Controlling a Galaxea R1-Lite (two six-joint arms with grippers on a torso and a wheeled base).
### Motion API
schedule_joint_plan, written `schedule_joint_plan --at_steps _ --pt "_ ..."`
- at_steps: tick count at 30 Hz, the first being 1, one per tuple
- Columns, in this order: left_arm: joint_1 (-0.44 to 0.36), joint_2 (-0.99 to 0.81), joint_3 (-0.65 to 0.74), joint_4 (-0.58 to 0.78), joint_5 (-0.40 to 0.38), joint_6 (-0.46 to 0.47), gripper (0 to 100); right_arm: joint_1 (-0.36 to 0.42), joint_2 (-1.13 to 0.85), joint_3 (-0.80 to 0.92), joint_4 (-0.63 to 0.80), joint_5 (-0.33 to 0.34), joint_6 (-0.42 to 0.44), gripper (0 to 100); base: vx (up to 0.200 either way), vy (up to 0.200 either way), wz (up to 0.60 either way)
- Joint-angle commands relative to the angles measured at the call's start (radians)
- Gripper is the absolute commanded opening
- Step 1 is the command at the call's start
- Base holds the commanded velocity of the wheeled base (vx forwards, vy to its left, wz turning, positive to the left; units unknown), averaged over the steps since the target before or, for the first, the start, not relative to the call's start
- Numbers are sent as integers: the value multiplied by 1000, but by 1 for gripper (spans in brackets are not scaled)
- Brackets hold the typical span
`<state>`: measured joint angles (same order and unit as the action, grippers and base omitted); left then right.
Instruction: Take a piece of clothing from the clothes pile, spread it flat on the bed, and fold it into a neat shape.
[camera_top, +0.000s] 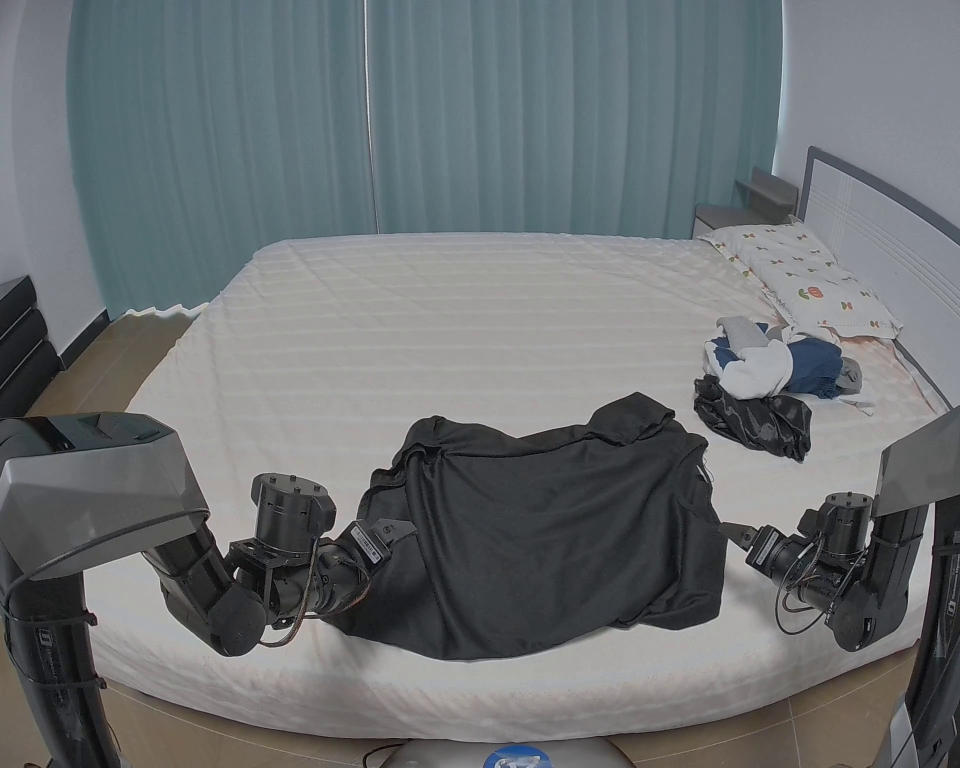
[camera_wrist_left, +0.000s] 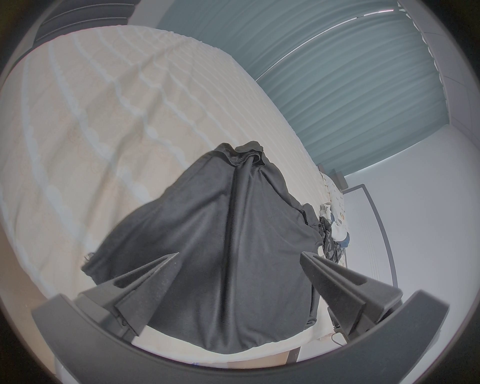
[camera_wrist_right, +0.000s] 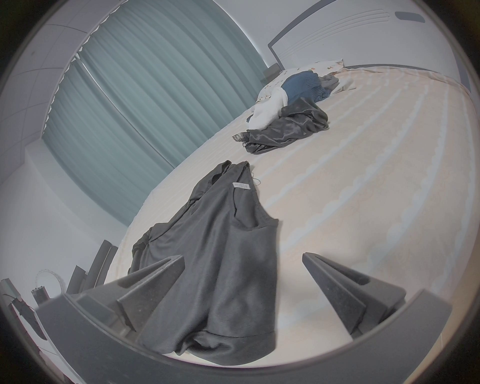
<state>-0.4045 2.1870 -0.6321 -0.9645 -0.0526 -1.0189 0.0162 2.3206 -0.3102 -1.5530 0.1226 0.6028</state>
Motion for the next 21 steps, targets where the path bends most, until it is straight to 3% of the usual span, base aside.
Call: schedule_joint_plan --at_steps 1,8,14,17,21 --pt "1 4 0 0 0 0 100 11 2 0 -10 0 0 100 0 -200 0" --pt "15 -9 12 -2 19 11 100 33 0 2 -10 -1 0 100 0 -200 0" --pt "62 -61 72 0 20 62 100 50 0 11 -10 -3 0 100 0 0 0" --pt "111 -90 140 1 25 184 100 68 8 23 -10 -3 2 100 0 0 0" --pt "164 -81 152 7 33 234 100 74 11 25 -9 -3 2 100 0 0 0"
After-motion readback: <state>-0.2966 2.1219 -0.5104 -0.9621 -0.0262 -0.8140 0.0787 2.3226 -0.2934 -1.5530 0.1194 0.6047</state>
